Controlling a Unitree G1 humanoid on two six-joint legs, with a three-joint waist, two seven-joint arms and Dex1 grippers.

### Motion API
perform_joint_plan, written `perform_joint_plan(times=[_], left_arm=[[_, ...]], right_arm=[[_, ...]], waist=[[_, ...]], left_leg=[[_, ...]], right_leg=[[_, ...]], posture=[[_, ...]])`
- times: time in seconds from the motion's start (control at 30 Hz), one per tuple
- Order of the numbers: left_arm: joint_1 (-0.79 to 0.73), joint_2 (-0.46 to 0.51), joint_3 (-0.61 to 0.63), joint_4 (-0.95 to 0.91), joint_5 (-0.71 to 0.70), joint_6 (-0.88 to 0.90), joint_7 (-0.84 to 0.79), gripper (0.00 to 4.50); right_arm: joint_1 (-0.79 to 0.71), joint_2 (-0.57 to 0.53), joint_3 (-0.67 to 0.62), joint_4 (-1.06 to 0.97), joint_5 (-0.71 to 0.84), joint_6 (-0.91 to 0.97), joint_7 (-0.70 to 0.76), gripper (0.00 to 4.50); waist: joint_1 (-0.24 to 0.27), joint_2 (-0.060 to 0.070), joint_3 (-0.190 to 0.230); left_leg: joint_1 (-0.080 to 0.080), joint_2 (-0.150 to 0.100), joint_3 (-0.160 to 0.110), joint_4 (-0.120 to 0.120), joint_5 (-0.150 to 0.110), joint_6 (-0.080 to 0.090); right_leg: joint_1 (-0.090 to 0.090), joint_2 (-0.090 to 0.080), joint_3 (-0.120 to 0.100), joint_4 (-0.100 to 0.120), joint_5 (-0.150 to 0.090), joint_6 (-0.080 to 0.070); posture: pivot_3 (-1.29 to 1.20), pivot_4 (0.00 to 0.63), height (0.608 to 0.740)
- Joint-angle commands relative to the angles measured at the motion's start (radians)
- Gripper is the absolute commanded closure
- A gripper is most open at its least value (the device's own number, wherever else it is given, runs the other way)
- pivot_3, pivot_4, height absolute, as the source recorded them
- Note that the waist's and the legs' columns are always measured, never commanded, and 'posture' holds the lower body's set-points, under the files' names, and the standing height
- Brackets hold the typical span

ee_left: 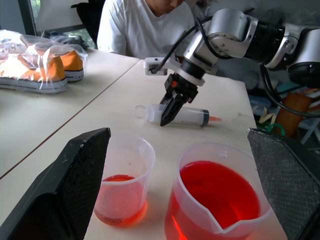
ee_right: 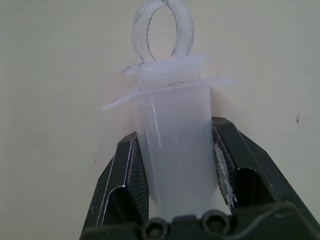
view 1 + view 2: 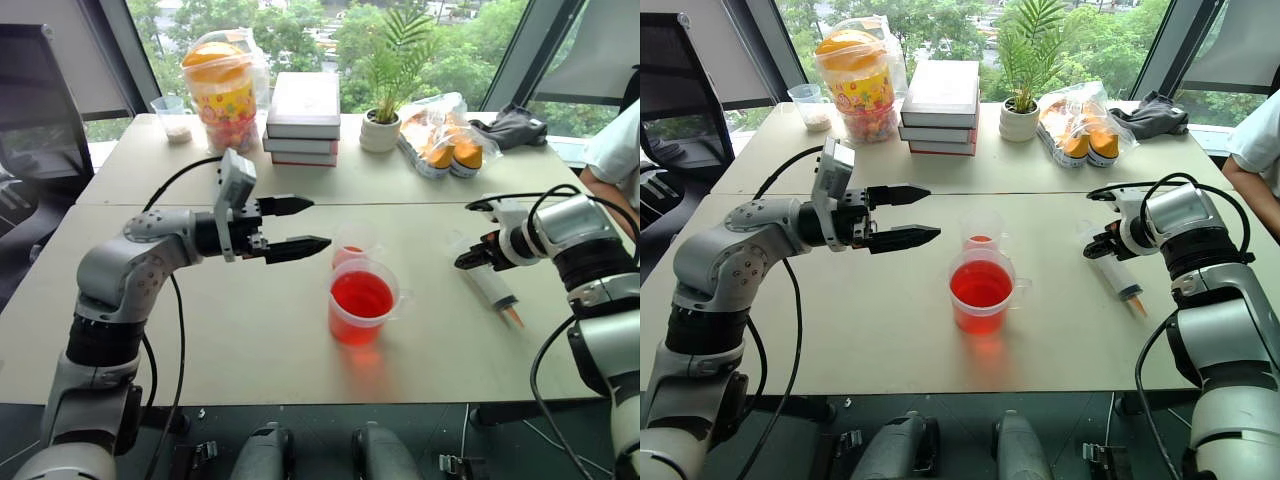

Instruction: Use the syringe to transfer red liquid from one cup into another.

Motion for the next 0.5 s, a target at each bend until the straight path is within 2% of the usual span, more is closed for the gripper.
perform_joint_plan(times=[0.03,0.1,0.17,0.3,0.4,0.5], left_arm=[[-0.046,0.016,0.022,0.008,-0.012,-0.002,-0.014,0.00],[-0.069,0.022,0.011,0.037,0.001,-0.016,-0.038,0.00],[-0.082,0.030,0.008,0.061,0.011,-0.028,-0.058,0.00],[-0.135,0.028,-0.004,0.122,0.023,-0.032,-0.092,0.00],[-0.165,0.033,-0.013,0.160,0.039,-0.042,-0.125,0.00],[-0.205,0.036,-0.020,0.205,0.053,-0.051,-0.160,0.00]], right_arm=[[-0.038,-0.041,-0.274,-0.248,0.117,-0.034,-0.017,3.09],[0.006,0.000,-0.478,-0.457,0.249,-0.020,-0.026,3.09],[0.046,0.040,-0.588,-0.612,0.337,0.019,-0.040,3.09],[0.115,0.225,-0.835,-0.902,0.585,-0.007,-0.112,3.09],[0.159,0.343,-0.908,-1.038,0.755,-0.007,-0.184,3.09],[0.251,0.407,-0.879,-1.149,0.833,-0.050,-0.206,3.09]], waist=[[0.002,0.002,0.001],[0.002,0.002,0.001],[0.003,0.002,0.001],[0.002,0.000,0.000],[0.003,0.000,0.000],[0.005,-0.001,0.000]], left_leg=[[-0.001,0.000,0.000,0.000,0.000,0.000],[-0.001,0.000,0.000,-0.001,0.000,0.000],[-0.001,0.001,-0.001,-0.002,0.000,0.000],[-0.001,0.001,-0.003,-0.001,0.000,0.000],[0.000,0.000,-0.002,0.000,0.000,0.000],[0.000,0.000,-0.003,0.001,0.000,0.000]], right_leg=[[-0.001,0.000,0.000,0.000,0.000,0.000],[-0.002,0.000,0.000,0.000,0.000,0.000],[-0.001,0.001,-0.001,0.000,0.000,0.000],[0.000,0.000,-0.002,0.000,0.000,0.000],[0.001,-0.001,-0.001,0.001,0.000,0.000],[0.001,-0.002,-0.001,0.001,0.000,0.000]], posture=[[0.00,0.150,0.740],[0.00,0.150,0.740],[0.00,0.150,0.740],[0.00,0.150,0.740],[0.00,0.150,0.740],[0.00,0.150,0.740]])
